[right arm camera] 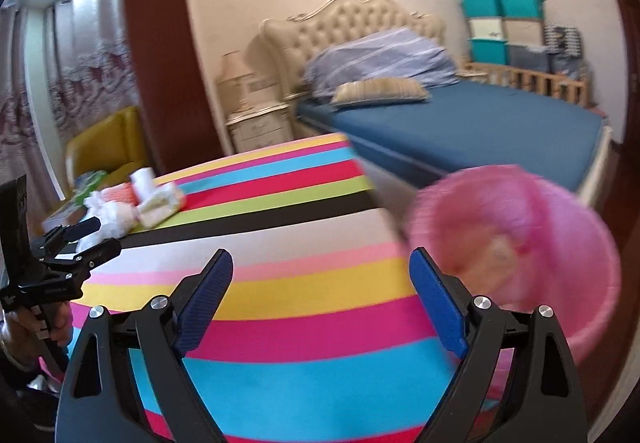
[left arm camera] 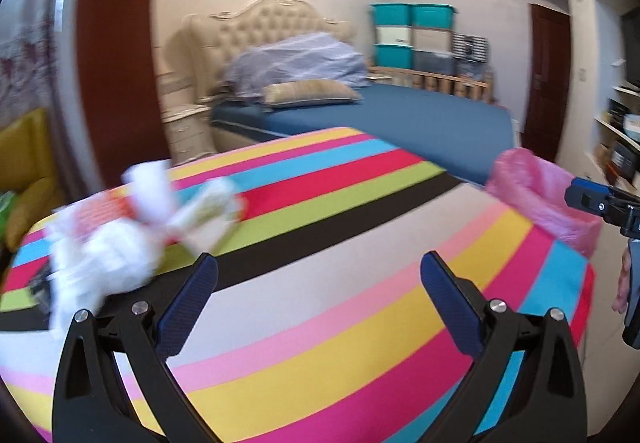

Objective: Collect trash
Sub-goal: 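Move both tools back over the table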

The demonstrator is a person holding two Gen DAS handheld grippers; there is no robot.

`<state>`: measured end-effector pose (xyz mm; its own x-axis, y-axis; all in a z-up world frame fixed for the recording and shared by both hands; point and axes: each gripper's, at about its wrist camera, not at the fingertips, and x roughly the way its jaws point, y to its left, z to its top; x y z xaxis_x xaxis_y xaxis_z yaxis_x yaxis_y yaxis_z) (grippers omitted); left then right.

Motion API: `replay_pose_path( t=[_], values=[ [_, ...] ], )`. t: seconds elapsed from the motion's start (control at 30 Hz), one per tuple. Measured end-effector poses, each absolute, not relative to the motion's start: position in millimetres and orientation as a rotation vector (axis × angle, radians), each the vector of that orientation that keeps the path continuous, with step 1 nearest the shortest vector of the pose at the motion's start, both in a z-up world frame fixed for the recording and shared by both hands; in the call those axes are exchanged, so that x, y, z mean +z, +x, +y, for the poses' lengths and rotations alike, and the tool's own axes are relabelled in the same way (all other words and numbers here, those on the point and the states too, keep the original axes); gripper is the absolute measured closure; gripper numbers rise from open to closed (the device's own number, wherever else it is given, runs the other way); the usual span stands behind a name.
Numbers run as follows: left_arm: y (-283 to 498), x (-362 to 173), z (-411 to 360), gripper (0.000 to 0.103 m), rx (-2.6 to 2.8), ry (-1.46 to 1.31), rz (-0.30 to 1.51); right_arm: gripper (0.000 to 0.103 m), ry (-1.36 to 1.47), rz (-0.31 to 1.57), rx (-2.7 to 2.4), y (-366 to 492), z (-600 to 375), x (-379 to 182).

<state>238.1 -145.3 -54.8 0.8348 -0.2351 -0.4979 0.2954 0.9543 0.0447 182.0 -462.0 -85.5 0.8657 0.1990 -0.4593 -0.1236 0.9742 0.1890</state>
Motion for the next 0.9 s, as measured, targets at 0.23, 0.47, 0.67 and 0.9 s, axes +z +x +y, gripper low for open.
replay_pose_path(
  t=[0.23, 0.47, 0.67, 0.9],
  values=[
    [214.9, -48.9, -56.7, 0.005, -0.077, 0.138, 0.487, 0.019, 0.044, 0.564, 0.303, 208.8, -352.6, -92.1],
    [206.2, -54.1, 25.5, 0.005, 0.098, 0.102, 0.511, 0.019, -0.039, 0.612, 0.41, 236.4, -252.7, -100.9],
    [209.7, -54.8, 74.8, 0.005, 0.16, 0.031, 0.551, 0.019, -0.09, 0.644, 0.491, 269.1, -183.7, -102.4],
    [200.8, -57.9, 117.0, 0.005, 0.228, -0.055, 0.559, 0.019, -0.102, 0.679, 0.56, 313.2, -124.6, -98.8]
  ],
)
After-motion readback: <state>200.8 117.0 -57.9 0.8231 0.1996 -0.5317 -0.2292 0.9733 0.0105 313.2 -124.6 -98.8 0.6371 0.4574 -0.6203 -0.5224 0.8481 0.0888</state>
